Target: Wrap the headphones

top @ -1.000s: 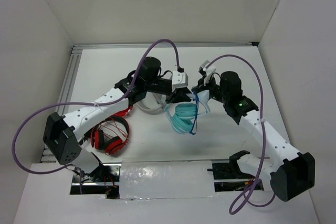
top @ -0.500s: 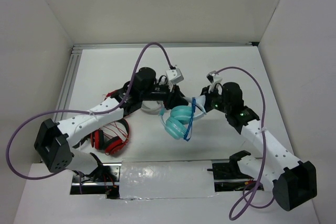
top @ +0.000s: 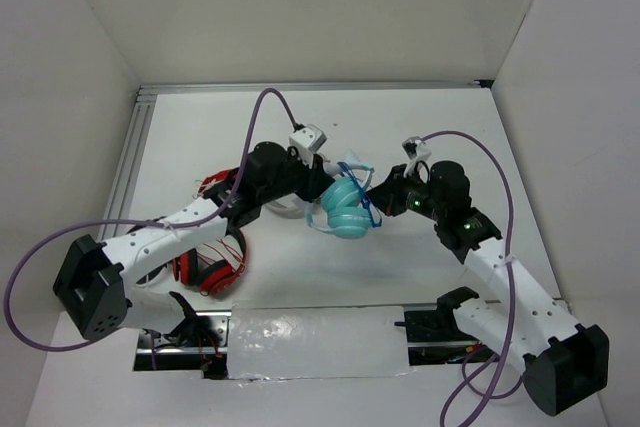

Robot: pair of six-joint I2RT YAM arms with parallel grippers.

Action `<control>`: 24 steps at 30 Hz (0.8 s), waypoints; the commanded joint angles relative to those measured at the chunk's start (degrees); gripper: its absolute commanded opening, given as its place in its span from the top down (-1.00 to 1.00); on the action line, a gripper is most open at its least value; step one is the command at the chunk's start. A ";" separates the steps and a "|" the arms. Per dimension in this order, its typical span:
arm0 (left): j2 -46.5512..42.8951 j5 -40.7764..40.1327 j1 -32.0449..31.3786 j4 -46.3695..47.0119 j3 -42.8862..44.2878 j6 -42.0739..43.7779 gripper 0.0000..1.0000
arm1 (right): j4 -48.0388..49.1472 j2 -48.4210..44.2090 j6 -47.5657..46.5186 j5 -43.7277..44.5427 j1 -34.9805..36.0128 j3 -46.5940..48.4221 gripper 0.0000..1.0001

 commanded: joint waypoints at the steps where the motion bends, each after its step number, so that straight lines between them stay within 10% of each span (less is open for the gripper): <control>1: -4.54 -2.87 -0.33 7.71 -0.16 -3.26 1.00 | -1.88 0.09 0.13 -0.15 0.34 1.37 0.96; 24: -13.87 -26.77 -4.28 1.58 -17.57 -19.68 1.00 | -3.56 8.52 2.06 1.52 6.05 -2.67 0.91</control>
